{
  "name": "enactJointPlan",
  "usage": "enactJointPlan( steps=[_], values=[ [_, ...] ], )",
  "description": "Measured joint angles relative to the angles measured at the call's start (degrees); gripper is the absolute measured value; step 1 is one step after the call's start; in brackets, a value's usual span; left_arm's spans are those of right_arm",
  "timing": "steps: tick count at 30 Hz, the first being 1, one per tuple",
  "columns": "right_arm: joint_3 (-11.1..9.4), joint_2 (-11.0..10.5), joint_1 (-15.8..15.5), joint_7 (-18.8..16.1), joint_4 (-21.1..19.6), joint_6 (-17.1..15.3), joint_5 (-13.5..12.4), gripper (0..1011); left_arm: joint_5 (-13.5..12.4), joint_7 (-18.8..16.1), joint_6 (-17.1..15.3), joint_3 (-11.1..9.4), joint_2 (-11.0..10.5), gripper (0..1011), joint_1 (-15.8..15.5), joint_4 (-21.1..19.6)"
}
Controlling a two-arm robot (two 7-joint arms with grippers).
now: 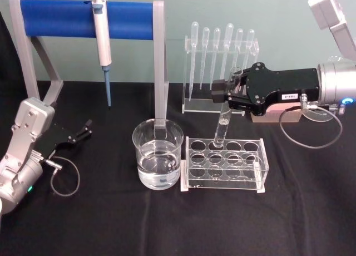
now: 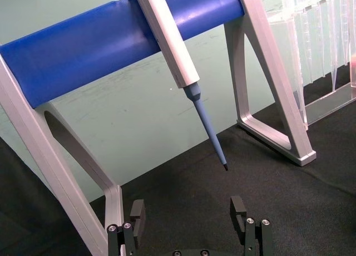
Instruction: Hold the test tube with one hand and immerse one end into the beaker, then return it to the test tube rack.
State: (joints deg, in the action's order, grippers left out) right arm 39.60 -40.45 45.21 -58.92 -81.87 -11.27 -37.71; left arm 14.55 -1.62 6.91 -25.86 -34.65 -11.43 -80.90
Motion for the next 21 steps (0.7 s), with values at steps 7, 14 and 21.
enactJointPlan(
  steps=[7, 14, 21],
  values=[
    [0.00, 0.00, 0.00, 0.00, 0.00, 0.00, 0.00, 226, 0.00, 0.00, 0.00, 0.00, 0.00, 1000, 0.00, 0.00],
    [0.00, 0.00, 0.00, 0.00, 0.00, 0.00, 0.00, 226, 0.00, 0.00, 0.00, 0.00, 0.00, 1000, 0.00, 0.00],
    [0.00, 0.00, 0.00, 0.00, 0.00, 0.00, 0.00, 226, 0.00, 0.00, 0.00, 0.00, 0.00, 1000, 0.00, 0.00]
  ],
)
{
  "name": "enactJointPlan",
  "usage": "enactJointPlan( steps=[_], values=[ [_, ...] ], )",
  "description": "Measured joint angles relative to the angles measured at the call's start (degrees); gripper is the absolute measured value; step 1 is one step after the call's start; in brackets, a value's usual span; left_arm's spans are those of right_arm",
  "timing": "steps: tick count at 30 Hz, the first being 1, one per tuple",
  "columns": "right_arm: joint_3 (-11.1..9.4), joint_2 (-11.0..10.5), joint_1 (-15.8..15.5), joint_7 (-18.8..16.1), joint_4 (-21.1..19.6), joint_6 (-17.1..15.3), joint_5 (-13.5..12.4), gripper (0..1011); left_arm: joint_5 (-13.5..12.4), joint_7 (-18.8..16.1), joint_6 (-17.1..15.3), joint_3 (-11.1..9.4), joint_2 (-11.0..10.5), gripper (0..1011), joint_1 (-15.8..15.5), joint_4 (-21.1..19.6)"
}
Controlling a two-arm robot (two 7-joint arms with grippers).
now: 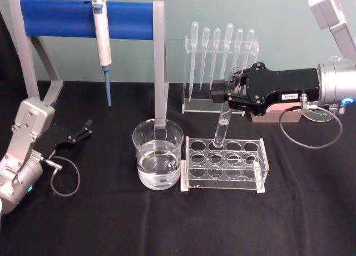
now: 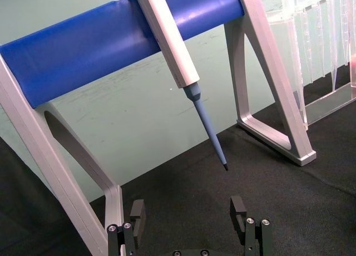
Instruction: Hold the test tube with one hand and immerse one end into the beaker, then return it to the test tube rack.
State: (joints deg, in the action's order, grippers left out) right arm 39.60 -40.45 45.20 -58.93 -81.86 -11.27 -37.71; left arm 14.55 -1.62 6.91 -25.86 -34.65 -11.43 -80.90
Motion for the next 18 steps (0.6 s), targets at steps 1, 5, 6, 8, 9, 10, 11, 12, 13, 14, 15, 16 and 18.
enactJointPlan(
  steps=[1, 5, 6, 8, 9, 10, 11, 12, 13, 14, 15, 16, 18],
  values=[
    [0.00, 0.00, 0.00, 0.00, 0.00, 0.00, 0.00, 226, 0.00, 0.00, 0.00, 0.00, 0.00, 1000, 0.00, 0.00],
    [0.00, 0.00, 0.00, 0.00, 0.00, 0.00, 0.00, 226, 0.00, 0.00, 0.00, 0.00, 0.00, 1000, 0.00, 0.00],
    [0.00, 0.00, 0.00, 0.00, 0.00, 0.00, 0.00, 226, 0.00, 0.00, 0.00, 0.00, 0.00, 1000, 0.00, 0.00],
    [0.00, 0.00, 0.00, 0.00, 0.00, 0.00, 0.00, 226, 0.00, 0.00, 0.00, 0.00, 0.00, 1000, 0.00, 0.00],
    [0.00, 0.00, 0.00, 0.00, 0.00, 0.00, 0.00, 226, 0.00, 0.00, 0.00, 0.00, 0.00, 1000, 0.00, 0.00],
    [0.00, 0.00, 0.00, 0.00, 0.00, 0.00, 0.00, 226, 0.00, 0.00, 0.00, 0.00, 0.00, 1000, 0.00, 0.00],
    [0.00, 0.00, 0.00, 0.00, 0.00, 0.00, 0.00, 226, 0.00, 0.00, 0.00, 0.00, 0.00, 1000, 0.00, 0.00],
    [0.00, 0.00, 0.00, 0.00, 0.00, 0.00, 0.00, 226, 0.00, 0.00, 0.00, 0.00, 0.00, 1000, 0.00, 0.00],
    [0.00, 0.00, 0.00, 0.00, 0.00, 0.00, 0.00, 226, 0.00, 0.00, 0.00, 0.00, 0.00, 1000, 0.00, 0.00],
    [0.00, 0.00, 0.00, 0.00, 0.00, 0.00, 0.00, 226, 0.00, 0.00, 0.00, 0.00, 0.00, 1000, 0.00, 0.00],
    [0.00, 0.00, 0.00, 0.00, 0.00, 0.00, 0.00, 226, 0.00, 0.00, 0.00, 0.00, 0.00, 1000, 0.00, 0.00],
    [0.00, 0.00, 0.00, 0.00, 0.00, 0.00, 0.00, 226, 0.00, 0.00, 0.00, 0.00, 0.00, 1000, 0.00, 0.00],
    [0.00, 0.00, 0.00, 0.00, 0.00, 0.00, 0.00, 226, 0.00, 0.00, 0.00, 0.00, 0.00, 1000, 0.00, 0.00]
  ],
)
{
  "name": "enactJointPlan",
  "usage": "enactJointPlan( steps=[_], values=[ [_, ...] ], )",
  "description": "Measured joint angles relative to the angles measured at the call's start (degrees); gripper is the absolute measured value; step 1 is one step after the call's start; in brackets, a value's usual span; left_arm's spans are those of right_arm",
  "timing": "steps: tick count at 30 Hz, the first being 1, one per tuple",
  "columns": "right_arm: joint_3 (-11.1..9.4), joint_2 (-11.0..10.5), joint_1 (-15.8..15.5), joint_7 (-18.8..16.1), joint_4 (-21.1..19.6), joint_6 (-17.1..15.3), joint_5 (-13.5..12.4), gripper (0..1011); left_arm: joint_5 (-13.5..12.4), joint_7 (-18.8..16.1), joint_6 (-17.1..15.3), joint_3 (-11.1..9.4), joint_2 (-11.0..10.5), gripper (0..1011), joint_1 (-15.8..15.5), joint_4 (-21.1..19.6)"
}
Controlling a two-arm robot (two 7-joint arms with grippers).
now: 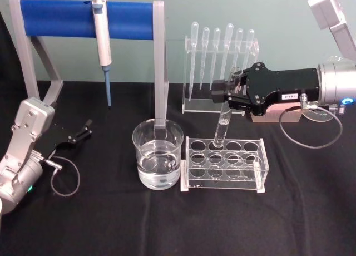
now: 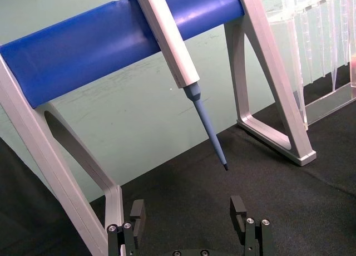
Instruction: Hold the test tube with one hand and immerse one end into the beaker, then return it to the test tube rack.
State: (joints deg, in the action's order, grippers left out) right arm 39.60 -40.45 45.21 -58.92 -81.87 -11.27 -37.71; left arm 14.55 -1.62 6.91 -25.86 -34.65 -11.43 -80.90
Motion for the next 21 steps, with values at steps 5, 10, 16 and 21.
enactJointPlan(
  steps=[5, 10, 16, 21],
  values=[
    [0.00, 0.00, 0.00, 0.00, 0.00, 0.00, 0.00, 226, 0.00, 0.00, 0.00, 0.00, 0.00, 1000, 0.00, 0.00],
    [0.00, 0.00, 0.00, 0.00, 0.00, 0.00, 0.00, 226, 0.00, 0.00, 0.00, 0.00, 0.00, 1000, 0.00, 0.00],
    [0.12, -0.04, 0.08, 0.00, 0.00, 0.02, 0.01, 225, 0.00, 0.00, 0.00, 0.00, 0.00, 1000, 0.00, 0.00],
    [1.07, -0.23, 0.99, -0.04, -0.22, 0.63, 0.28, 226, 0.00, 0.00, 0.00, 0.00, 0.00, 1000, 0.00, 0.00]
  ],
)
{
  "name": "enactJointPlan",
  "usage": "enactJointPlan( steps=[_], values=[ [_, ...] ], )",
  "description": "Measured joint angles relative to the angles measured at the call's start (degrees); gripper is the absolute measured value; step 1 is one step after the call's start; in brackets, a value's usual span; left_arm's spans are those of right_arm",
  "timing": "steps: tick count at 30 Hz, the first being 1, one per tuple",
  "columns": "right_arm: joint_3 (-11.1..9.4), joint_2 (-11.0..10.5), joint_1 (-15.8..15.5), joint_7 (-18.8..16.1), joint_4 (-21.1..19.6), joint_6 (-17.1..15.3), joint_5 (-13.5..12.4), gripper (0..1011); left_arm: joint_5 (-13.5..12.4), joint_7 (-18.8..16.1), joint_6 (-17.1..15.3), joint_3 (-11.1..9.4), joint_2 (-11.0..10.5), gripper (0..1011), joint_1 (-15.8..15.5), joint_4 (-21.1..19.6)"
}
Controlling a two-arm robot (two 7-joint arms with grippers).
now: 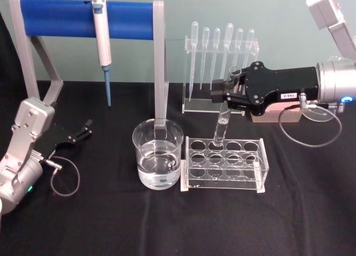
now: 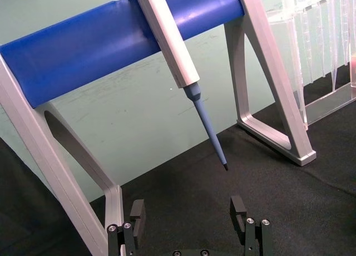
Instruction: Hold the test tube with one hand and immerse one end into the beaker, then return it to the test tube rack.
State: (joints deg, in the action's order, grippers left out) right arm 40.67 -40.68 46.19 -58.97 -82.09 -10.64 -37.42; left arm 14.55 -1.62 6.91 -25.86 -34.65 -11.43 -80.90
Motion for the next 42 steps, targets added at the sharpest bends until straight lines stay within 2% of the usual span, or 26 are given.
enactJointPlan(
  steps=[10, 20, 29, 38, 42],
  values=[
    [1.57, 1.51, 2.43, 0.80, 0.66, 0.60, 0.47, 225, 0.00, 0.00, 0.00, 0.00, 0.00, 1000, 0.00, 0.00],
    [3.13, 6.49, 5.17, 3.13, 4.12, 1.69, 1.13, 226, 0.00, 0.00, 0.00, 0.00, 0.00, 1000, 0.00, 0.00],
    [4.47, 10.51, 6.50, 3.02, 7.73, 2.97, 0.87, 226, 0.00, 0.00, 0.00, 0.00, 0.00, 1000, 0.00, 0.00],
    [6.17, 13.51, 7.26, 2.07, 10.98, 3.89, 1.37, 226, 0.00, 0.00, 0.00, 0.00, 0.00, 1000, 0.00, 0.00],
    [6.61, 14.11, 7.00, 1.76, 11.84, 4.16, 1.41, 226, 0.00, 0.00, 0.00, 0.00, 0.00, 1000, 0.00, 0.00]
  ],
)
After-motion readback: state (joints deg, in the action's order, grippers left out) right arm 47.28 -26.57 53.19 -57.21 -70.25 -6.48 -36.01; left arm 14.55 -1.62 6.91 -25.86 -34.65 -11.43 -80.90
